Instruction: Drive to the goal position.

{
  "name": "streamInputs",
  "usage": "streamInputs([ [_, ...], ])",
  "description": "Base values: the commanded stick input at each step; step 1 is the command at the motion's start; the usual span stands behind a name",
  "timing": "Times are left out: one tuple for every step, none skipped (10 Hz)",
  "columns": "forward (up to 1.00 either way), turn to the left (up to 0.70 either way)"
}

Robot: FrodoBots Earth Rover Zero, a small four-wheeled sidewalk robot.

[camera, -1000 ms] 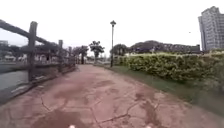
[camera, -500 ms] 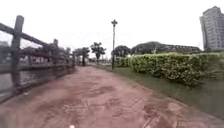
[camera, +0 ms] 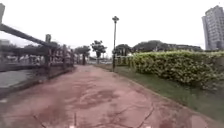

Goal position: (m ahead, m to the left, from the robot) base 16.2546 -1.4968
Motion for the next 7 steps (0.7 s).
streamInputs([
  [1.00,0.02],
  [1.00,0.02],
  [1.00,0.02],
  [1.00,0.02],
  [1.00,0.02],
  [1.00,0.02],
  [1.00,0.02],
])
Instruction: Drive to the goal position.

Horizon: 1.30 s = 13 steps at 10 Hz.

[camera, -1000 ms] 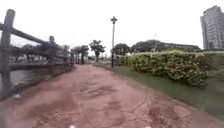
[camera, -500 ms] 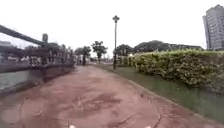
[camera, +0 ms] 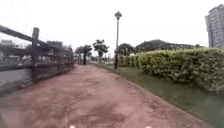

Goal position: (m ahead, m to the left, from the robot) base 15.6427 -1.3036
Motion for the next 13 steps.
streamInputs([
  [1.00,0.02],
  [1.00,0.02],
  [1.00,0.02],
  [1.00,0.02],
  [1.00,0.02],
  [1.00,0.02],
  [1.00,0.02],
  [1.00,0.02],
  [1.00,0.02],
  [1.00,0.02],
  [1.00,0.02],
  [1.00,0.02],
  [1.00,0.02],
])
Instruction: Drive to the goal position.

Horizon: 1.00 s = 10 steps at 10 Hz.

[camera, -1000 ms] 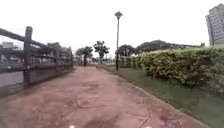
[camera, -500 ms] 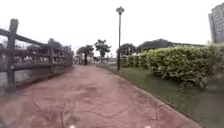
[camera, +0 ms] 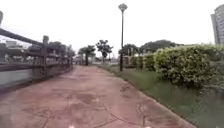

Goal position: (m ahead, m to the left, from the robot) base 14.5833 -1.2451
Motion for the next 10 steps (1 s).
streamInputs([
  [1.00,0.02],
  [1.00,0.02],
  [1.00,0.02],
  [1.00,0.02],
  [1.00,0.02],
  [1.00,0.02],
  [1.00,0.02],
  [1.00,0.02],
  [1.00,0.02],
  [1.00,0.02],
])
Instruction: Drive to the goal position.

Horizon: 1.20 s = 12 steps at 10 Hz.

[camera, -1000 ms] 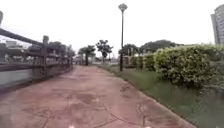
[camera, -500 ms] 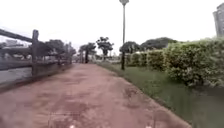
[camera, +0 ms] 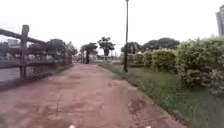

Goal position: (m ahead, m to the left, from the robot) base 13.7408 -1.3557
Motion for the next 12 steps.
streamInputs([
  [1.00,0.02],
  [1.00,0.02],
  [1.00,0.03],
  [1.00,0.03],
  [1.00,0.03],
  [1.00,0.03],
  [1.00,0.03],
  [1.00,0.03],
  [0.39,0.01],
  [0.00,0.00],
  [0.00,0.00],
  [0.00,0.00],
])
